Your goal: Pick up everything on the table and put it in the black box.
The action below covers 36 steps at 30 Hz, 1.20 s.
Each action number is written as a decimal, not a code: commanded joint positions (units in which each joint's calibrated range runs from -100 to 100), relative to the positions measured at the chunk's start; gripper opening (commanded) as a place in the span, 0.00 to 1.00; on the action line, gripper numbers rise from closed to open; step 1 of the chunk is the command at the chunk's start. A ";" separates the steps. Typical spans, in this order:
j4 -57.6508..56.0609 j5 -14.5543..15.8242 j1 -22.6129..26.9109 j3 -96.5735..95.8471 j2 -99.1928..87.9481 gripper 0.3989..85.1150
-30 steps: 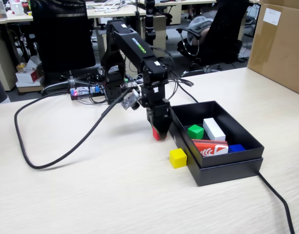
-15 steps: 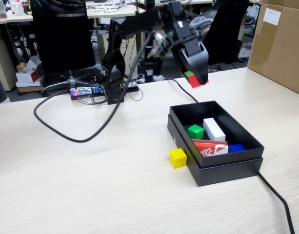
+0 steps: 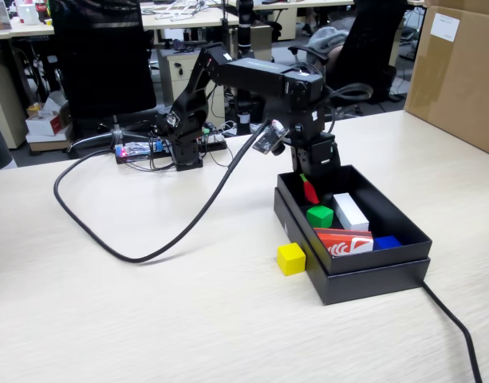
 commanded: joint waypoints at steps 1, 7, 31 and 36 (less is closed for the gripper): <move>1.31 -0.44 -0.39 1.23 -1.08 0.23; 1.31 -1.17 -0.68 0.78 -3.37 0.40; 1.48 -5.76 -11.67 1.59 -16.57 0.55; 7.09 -6.79 -12.45 -8.11 -13.35 0.56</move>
